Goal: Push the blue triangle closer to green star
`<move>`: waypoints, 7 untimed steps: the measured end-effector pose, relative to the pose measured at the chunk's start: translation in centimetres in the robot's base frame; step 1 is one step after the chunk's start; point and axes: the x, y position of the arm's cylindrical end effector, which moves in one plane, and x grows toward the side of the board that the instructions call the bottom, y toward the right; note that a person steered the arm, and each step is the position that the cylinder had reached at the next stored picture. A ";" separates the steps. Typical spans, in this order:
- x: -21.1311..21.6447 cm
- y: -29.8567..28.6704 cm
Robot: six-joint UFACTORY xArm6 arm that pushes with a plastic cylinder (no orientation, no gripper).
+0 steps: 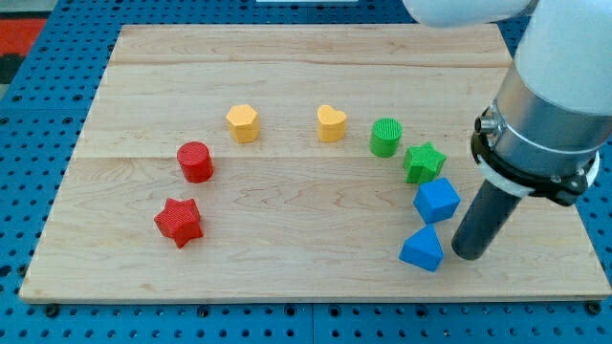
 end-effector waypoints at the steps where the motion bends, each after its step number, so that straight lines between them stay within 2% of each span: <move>1: -1.4 0.0; 3: -1.3 1.3; 4: 3.0 5.3; 5: 5.0 3.4; 6: 4.4 -4.6; 7: 1.4 -5.3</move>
